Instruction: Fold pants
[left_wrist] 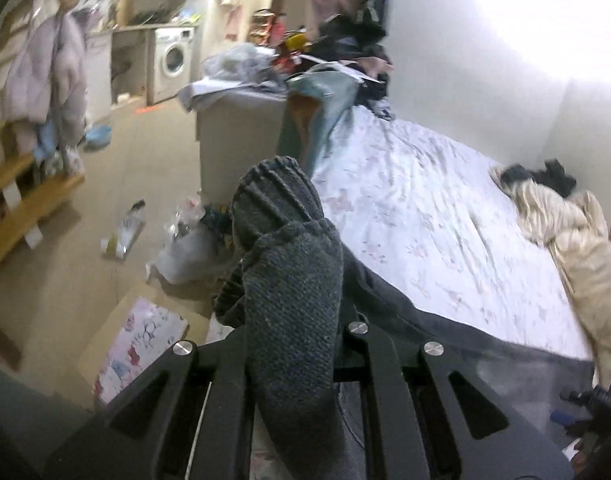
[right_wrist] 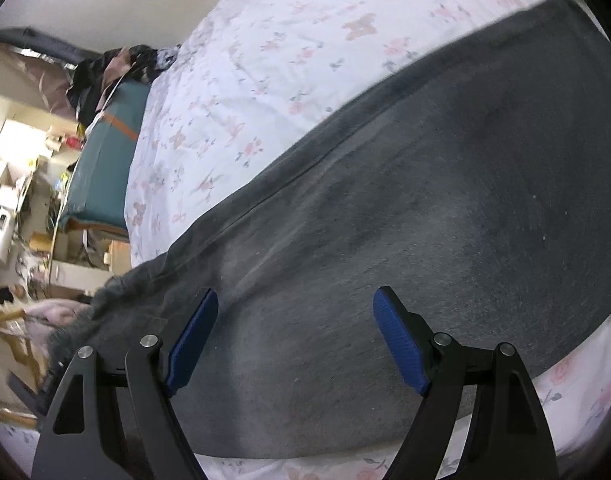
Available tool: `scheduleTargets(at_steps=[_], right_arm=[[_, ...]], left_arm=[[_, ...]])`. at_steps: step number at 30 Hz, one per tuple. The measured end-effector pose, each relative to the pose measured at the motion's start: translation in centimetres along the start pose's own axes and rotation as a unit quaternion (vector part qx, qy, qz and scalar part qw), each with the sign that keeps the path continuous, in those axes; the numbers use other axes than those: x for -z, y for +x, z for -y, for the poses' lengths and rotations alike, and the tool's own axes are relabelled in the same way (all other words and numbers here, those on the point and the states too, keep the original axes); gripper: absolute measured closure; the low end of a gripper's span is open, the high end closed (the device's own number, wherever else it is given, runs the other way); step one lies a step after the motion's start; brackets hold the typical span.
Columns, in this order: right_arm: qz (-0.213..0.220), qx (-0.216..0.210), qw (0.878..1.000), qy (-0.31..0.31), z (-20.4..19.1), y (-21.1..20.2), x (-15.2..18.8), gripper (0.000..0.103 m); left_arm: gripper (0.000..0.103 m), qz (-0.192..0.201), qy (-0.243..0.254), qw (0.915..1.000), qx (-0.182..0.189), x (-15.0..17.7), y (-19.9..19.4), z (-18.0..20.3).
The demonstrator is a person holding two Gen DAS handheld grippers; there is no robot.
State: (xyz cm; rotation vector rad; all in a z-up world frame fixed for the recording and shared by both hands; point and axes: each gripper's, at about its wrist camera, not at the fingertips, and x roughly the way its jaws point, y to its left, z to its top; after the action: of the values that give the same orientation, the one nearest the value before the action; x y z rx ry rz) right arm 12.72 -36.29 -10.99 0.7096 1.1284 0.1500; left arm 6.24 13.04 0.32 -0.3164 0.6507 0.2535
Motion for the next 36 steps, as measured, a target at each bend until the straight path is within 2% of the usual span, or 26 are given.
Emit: scheduleTargets(at_steps=[3, 5, 9, 10, 12, 14, 17, 19, 21, 22, 23, 24, 26, 28, 29, 30, 32, 34, 35, 36], right_arm=[[0.012, -0.007, 1.000, -0.014, -0.7, -0.8, 0.2, 0.021], [0.017, -0.008, 1.000, -0.020, -1.0, -1.3, 0.3, 0.021], [0.023, -0.017, 1.000, -0.013, -0.6, -1.9, 0.0, 0.021], [0.026, -0.020, 0.999, -0.007, -0.4, -2.1, -0.2, 0.021], [0.033, -0.036, 0.999, 0.012, 0.3, -2.5, -0.6, 0.021], [0.041, -0.059, 0.997, 0.031, 1.0, -2.8, -1.0, 0.021], [0.042, -0.068, 0.996, 0.045, 1.5, -3.0, -1.2, 0.020], [0.041, -0.066, 0.996, 0.050, 1.9, -3.0, -1.1, 0.020], [0.036, -0.064, 0.996, 0.059, 2.3, -2.8, -1.1, 0.020], [0.034, -0.065, 0.995, 0.064, 2.4, -2.7, -1.1, 0.020], [0.031, -0.066, 0.995, 0.068, 2.5, -2.5, -1.1, 0.020], [0.028, -0.065, 0.995, 0.069, 2.4, -2.3, -1.1, 0.020], [0.023, -0.060, 0.996, 0.064, 2.1, -1.9, -1.0, 0.020], [0.015, -0.057, 0.997, 0.053, 1.5, -1.5, -0.9, 0.020], [0.012, -0.056, 0.997, 0.048, 1.3, -1.3, -0.8, 0.020], [0.005, -0.054, 0.998, 0.041, 1.0, -1.0, -0.7, 0.019], [-0.017, -0.051, 0.998, 0.018, 0.0, 0.0, -0.2, 0.017], [-0.040, -0.046, 0.998, -0.001, -0.8, 0.9, 0.6, 0.016], [-0.058, -0.043, 0.997, -0.013, -1.4, 1.6, 1.2, 0.015], [-0.069, -0.042, 0.997, -0.019, -1.7, 2.1, 1.7, 0.015]], left_arm=[[0.097, 0.016, 0.055, 0.9983, -0.005, 0.0, -0.9, 3.0], [0.097, 0.032, 0.108, 0.9936, -0.006, 0.3, -1.6, 5.7], [0.097, 0.046, 0.225, 0.9732, 0.002, 2.5, -2.8, 12.3], [0.097, 0.043, 0.270, 0.9618, 0.009, 3.7, -2.9, 14.7], [0.096, 0.037, 0.329, 0.9432, 0.023, 5.7, -3.3, 18.2], [0.096, 0.018, 0.399, 0.9157, 0.041, 8.7, -2.9, 21.9], [0.094, -0.058, 0.465, 0.8813, 0.064, 13.6, -0.9, 25.4], [0.094, -0.118, 0.492, 0.8573, 0.095, 16.6, 0.4, 26.7], [0.090, -0.166, 0.487, 0.8473, 0.131, 18.3, 1.1, 26.7], [0.087, -0.205, 0.480, 0.8410, 0.143, 19.0, 1.8, 26.5], [0.081, -0.224, 0.472, 0.8391, 0.151, 19.2, 2.0, 26.2], [0.073, -0.233, 0.464, 0.8392, 0.162, 19.2, 1.8, 25.8], [0.030, -0.234, 0.434, 0.8472, 0.198, 17.7, 0.8, 24.5], [0.017, -0.217, 0.398, 0.8623, 0.226, 15.2, -0.7, 22.6], [0.017, -0.210, 0.380, 0.8711, 0.229, 13.6, -1.3, 21.4], [0.017, -0.205, 0.368, 0.8811, 0.216, 12.1, -1.3, 20.1], [0.017, -0.198, 0.341, 0.9056, 0.158, 9.4, -0.6, 17.3], [0.017, -0.193, 0.306, 0.9293, 0.075, 7.1, 0.8, 14.7], [0.017, -0.188, 0.286, 0.9389, 0.041, 5.9, 1.6, 13.3], [0.017, -0.184, 0.272, 0.9440, 0.029, 5.5, 1.8, 12.2]])
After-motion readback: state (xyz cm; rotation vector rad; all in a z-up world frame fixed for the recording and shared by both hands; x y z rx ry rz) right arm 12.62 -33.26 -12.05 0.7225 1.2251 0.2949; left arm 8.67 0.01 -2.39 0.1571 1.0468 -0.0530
